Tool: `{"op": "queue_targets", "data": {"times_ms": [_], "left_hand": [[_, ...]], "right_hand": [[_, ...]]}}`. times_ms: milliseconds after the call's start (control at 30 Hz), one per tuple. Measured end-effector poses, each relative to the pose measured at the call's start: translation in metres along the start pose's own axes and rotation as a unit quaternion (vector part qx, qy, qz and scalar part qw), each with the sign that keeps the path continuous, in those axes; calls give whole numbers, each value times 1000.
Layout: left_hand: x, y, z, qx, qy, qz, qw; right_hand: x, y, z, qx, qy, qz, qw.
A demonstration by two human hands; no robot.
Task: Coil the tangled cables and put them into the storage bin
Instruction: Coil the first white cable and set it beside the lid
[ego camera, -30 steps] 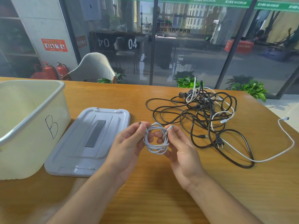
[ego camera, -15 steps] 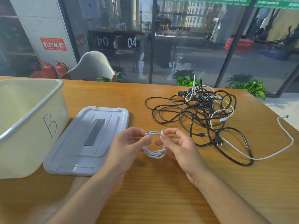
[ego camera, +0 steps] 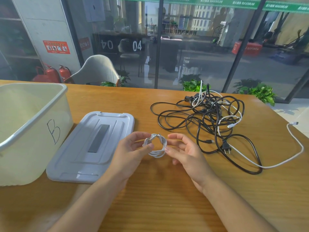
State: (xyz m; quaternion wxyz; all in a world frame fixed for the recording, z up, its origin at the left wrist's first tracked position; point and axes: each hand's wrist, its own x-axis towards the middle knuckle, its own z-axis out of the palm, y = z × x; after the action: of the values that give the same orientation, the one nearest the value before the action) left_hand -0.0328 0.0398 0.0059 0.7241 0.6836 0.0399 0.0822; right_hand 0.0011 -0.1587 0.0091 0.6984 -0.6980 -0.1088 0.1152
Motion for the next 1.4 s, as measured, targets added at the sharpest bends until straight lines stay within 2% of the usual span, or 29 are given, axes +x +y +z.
{"op": "queue_targets", "data": {"times_ms": [100, 233, 433, 567, 900, 1133, 1400], "left_hand": [[2, -1, -1, 30, -5, 21, 999], [4, -6, -2, 101, -29, 53, 993], [2, -17, -1, 308, -24, 109, 945], [1, -22, 4, 372, -8, 132, 919], [46, -28, 15, 409, 51, 107, 905], [79, -30, 8, 414, 58, 96, 904], [75, -32, 7, 419, 59, 113, 899]], "right_hand": [[1, 3, 2, -17, -6, -17, 1000], [6, 5, 7, -129, 4, -66, 989], [11, 16, 4, -334, 30, -116, 935], [14, 17, 7, -396, 25, -128, 909], [62, 20, 16, -474, 22, -138, 870], [100, 26, 17, -458, 24, -149, 876], [94, 28, 14, -452, 17, -166, 876]]}}
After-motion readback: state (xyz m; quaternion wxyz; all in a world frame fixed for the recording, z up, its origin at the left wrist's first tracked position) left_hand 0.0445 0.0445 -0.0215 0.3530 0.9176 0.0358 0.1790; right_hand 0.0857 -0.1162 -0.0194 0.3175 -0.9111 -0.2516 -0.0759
